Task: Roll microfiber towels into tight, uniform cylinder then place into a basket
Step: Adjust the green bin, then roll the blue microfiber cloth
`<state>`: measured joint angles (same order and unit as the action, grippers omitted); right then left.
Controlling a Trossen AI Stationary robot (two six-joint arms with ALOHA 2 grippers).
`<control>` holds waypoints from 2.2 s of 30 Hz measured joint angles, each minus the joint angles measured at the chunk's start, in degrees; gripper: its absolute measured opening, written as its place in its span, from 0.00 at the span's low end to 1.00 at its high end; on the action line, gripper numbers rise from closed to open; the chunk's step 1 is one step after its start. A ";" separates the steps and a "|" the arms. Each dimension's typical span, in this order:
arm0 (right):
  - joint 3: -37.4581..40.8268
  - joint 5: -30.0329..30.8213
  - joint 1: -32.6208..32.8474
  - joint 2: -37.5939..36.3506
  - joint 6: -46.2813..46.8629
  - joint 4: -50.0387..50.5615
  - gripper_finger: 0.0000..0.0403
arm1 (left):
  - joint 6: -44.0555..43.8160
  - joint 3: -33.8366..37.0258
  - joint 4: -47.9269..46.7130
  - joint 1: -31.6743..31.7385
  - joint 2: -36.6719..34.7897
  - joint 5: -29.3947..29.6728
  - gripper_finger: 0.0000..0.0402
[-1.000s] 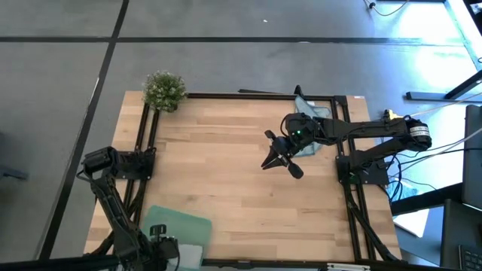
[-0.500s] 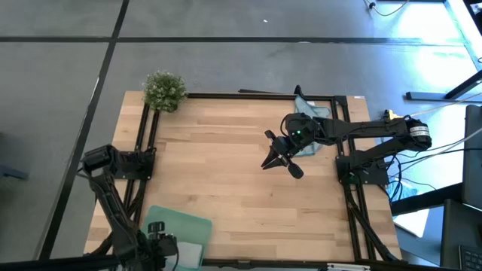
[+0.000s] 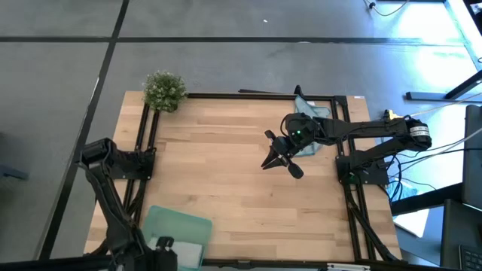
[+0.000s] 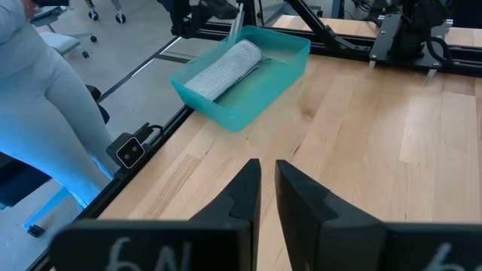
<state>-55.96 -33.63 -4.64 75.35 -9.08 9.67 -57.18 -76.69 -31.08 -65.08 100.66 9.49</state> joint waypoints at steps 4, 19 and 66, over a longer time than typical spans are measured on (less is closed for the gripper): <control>0.00 0.01 -0.01 0.00 0.00 -0.01 0.11 | 0.82 0.00 0.92 0.05 2.31 -2.02 0.46; 0.00 0.04 0.01 0.00 0.00 -0.02 0.11 | 5.05 0.02 0.42 2.67 6.34 -6.01 0.46; 0.00 0.02 -0.01 0.00 0.00 -0.04 0.11 | 5.90 0.00 -29.68 40.49 -15.60 6.33 0.46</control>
<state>-55.96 -33.61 -4.64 75.35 -9.08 9.63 -51.28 -76.69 -60.76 -24.59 85.06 15.81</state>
